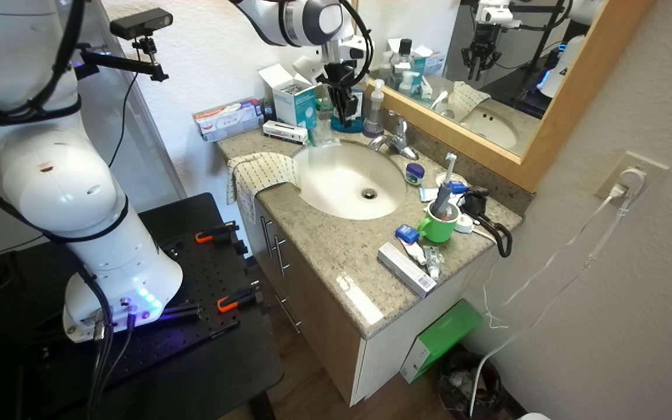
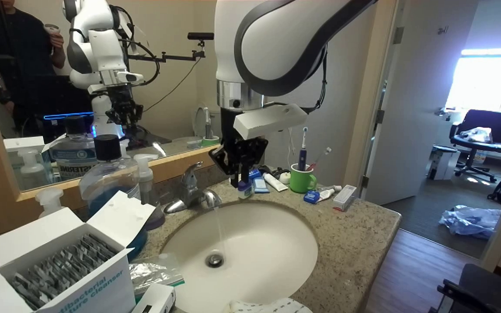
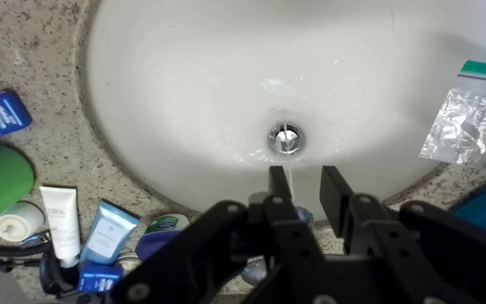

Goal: Open the faucet

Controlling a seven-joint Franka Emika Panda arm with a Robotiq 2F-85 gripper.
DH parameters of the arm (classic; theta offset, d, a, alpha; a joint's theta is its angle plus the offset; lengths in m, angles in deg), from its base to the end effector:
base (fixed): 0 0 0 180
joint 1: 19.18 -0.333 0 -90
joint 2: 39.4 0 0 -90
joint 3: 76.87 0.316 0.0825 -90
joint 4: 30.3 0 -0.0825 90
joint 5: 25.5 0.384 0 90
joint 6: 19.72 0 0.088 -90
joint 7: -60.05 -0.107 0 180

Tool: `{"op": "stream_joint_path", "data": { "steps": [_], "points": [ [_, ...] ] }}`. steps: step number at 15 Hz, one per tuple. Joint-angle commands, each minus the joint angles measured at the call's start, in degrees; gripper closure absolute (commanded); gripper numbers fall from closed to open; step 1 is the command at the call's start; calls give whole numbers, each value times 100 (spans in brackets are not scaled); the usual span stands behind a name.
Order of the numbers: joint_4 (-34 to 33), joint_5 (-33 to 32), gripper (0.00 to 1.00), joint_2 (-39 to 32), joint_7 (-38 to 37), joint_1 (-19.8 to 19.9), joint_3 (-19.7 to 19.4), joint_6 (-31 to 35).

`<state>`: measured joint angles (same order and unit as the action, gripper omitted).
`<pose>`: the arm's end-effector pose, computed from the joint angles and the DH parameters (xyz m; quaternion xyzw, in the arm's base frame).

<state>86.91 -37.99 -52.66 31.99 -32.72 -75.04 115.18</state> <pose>0.5743 0.1543 0.3356 0.9956 -0.0371 0.0642 0.0566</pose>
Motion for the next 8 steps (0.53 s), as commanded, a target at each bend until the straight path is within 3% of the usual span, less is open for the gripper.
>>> {"op": "stream_joint_path", "data": {
  "steps": [1, 7, 8],
  "points": [
    [-4, -36, 45, -3, -20, 36, 56, -9],
    [-35, -56, 1, -37, -36, -14, 100, -27],
    [-50, -77, 0, -47, -45, -33, 108, -46]
  ]
}}
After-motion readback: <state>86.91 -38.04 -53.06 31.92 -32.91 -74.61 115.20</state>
